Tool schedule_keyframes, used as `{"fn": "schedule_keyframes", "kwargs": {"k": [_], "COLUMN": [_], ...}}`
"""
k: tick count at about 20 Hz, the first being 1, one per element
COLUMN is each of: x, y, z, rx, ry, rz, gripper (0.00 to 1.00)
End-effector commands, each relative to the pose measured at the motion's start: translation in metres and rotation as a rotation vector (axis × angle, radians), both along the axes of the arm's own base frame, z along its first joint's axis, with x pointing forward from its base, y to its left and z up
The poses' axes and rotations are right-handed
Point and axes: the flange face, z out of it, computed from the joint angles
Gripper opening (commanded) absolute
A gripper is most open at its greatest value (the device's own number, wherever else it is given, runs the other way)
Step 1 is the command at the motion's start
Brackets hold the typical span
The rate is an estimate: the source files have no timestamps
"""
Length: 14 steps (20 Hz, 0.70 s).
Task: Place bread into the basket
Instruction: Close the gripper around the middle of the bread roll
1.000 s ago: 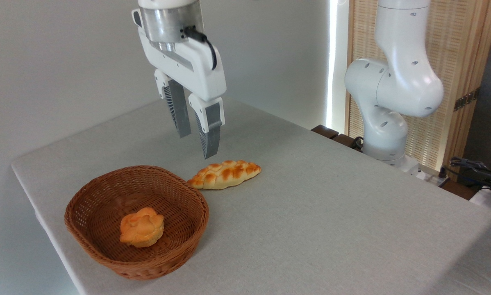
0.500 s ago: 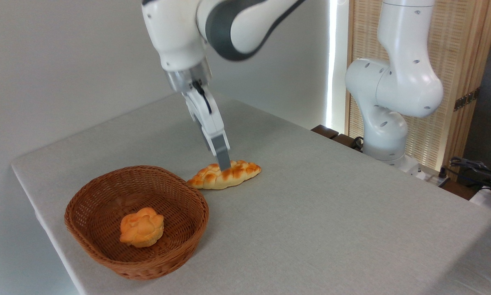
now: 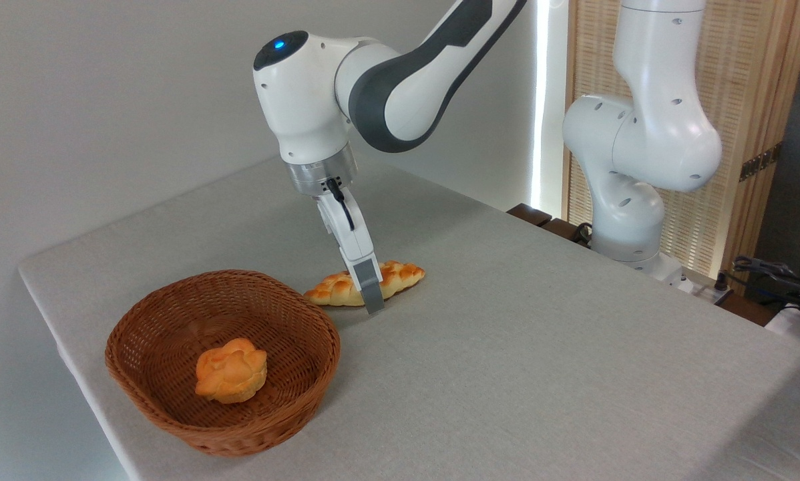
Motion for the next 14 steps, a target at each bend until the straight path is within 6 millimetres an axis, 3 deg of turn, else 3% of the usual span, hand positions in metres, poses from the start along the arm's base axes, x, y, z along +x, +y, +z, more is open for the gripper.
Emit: {"fn": "schedule_keyframes", "kwargs": {"k": [1,10,14], "x": [-0.001,-0.006,-0.010], "y": [0.001,0.000,-0.012], "z": [-0.012,-0.007,0.013], "rx": [0.010,0.022,0.039], "ry": [0.004,0.047,0.109], "rz": [-0.020,-0.016,-0.048], "gripper": [0.08,0.00,0.00]}}
